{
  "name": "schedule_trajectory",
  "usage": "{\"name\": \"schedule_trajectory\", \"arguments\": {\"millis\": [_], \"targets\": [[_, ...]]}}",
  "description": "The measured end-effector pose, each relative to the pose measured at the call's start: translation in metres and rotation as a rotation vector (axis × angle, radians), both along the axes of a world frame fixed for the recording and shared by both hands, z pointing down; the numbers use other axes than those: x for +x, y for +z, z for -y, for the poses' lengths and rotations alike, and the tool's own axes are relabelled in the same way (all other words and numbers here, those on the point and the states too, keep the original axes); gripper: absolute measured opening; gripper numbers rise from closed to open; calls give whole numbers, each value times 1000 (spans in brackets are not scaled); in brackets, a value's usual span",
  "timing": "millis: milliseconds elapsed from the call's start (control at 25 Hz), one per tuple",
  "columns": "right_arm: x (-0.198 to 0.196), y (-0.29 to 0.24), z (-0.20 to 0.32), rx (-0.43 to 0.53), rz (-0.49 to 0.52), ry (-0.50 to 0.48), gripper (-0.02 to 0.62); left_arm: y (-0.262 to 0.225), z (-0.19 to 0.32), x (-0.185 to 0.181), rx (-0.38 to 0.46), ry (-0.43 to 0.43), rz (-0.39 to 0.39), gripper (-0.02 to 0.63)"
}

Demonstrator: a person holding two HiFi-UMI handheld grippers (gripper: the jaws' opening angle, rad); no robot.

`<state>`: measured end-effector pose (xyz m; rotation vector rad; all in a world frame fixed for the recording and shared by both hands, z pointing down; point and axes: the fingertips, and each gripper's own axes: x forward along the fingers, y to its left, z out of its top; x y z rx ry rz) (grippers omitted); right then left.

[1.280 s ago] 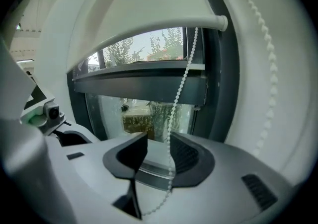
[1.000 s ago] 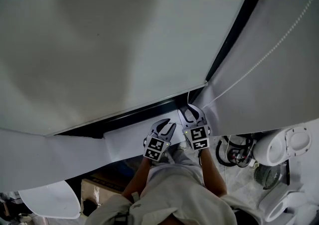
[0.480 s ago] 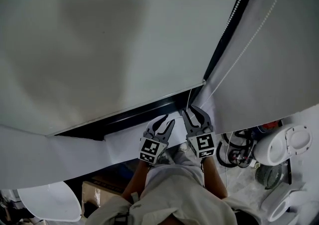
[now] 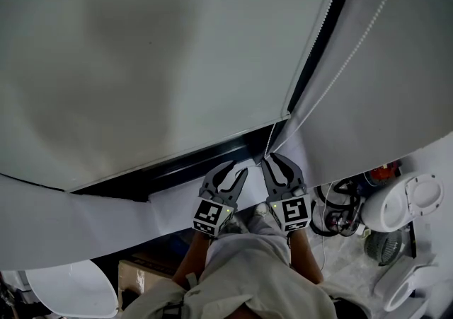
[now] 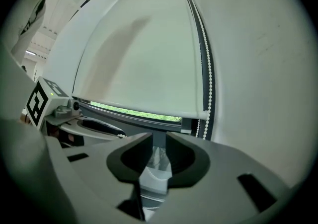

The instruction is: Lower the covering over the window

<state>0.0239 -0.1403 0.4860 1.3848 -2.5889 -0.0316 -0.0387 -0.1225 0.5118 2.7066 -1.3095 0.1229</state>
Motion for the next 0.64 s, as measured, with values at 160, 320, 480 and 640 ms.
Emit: {"name": "schedule_trajectory", "arguments": {"millis": [160, 320, 480, 640], "targets": [[-2, -3, -2, 8, -1, 4, 72, 0, 0, -3, 2, -1, 2, 123], [-2, -3, -4, 12, -4, 12, 73, -1, -2, -4, -5, 8, 1, 124], [-3, -7, -6, 19, -5, 21, 72, 0, -4, -7, -2, 10, 1, 127], [-4, -13, -10, 31, -7, 27, 72, -2, -7, -10, 4, 10, 0, 129]]}}
